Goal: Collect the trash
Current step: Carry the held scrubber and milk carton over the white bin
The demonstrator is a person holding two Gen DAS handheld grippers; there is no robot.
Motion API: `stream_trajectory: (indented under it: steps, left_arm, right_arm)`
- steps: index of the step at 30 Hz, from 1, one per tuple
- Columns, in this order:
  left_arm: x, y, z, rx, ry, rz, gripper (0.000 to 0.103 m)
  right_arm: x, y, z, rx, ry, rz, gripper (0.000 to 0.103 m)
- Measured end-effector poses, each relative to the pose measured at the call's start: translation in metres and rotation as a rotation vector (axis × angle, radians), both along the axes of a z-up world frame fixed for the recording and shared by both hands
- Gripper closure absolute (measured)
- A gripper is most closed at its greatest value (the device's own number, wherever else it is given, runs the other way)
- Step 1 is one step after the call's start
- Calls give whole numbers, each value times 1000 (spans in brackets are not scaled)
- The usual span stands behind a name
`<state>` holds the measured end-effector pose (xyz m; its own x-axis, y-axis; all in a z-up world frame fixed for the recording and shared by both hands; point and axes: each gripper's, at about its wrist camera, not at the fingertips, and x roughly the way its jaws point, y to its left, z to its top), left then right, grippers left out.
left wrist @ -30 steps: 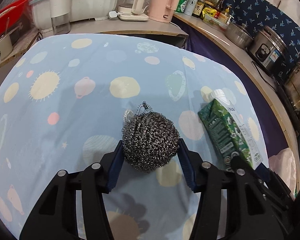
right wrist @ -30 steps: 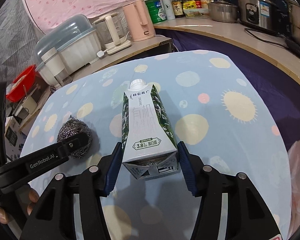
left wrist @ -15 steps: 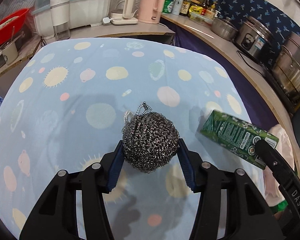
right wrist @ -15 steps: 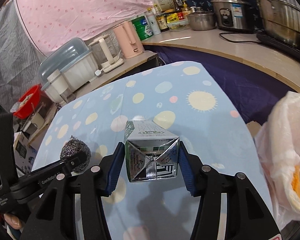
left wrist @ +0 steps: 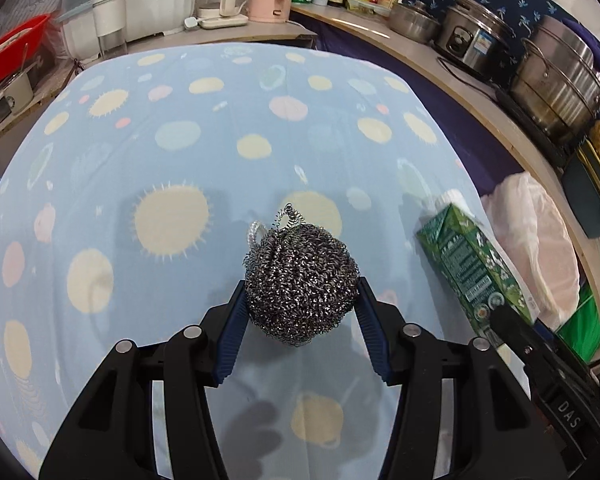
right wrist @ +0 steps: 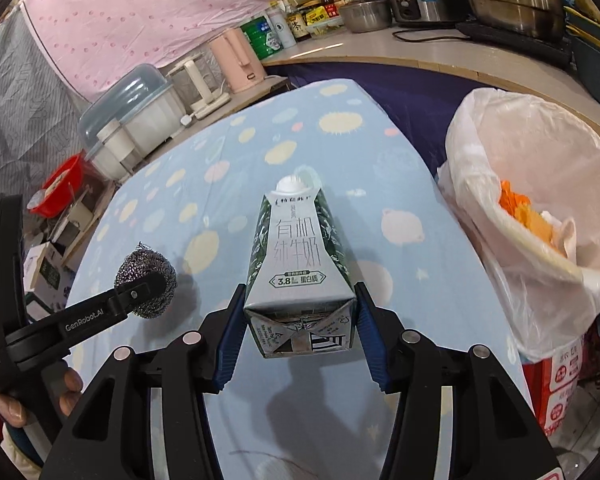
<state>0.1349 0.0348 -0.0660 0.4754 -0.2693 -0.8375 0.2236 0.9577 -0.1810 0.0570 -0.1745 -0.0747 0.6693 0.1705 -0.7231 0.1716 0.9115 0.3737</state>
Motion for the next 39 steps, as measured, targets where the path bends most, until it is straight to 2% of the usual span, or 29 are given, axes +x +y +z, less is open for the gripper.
stream_trajectory:
  steps: [2, 6, 14, 17, 20, 28, 39]
  left_arm:
    - [-6, -1, -3, 2, 9, -1, 53]
    - [-13, -1, -4, 7, 13, 0, 53]
    - [-17, 2, -5, 9, 21, 16, 53]
    - [-17, 1, -5, 11, 24, 18, 53]
    - [-17, -1, -5, 10, 26, 16, 53]
    - [-27, -17, 4, 7, 5, -19, 53]
    - [-47, -60, 32, -5, -53, -102, 53]
  right_arm:
    - [1, 0, -2, -2, 1, -6, 51]
    - [10, 1, -6, -11, 9, -12, 41]
    - [29, 10, -15, -37, 38, 11, 42]
    - [29, 12, -15, -49, 42, 13, 48]
    - [27, 10, -13, -53, 33, 11, 48]
    - [8, -4, 11, -31, -33, -22, 51]
    - [-32, -42, 48, -10, -139, -108, 53]
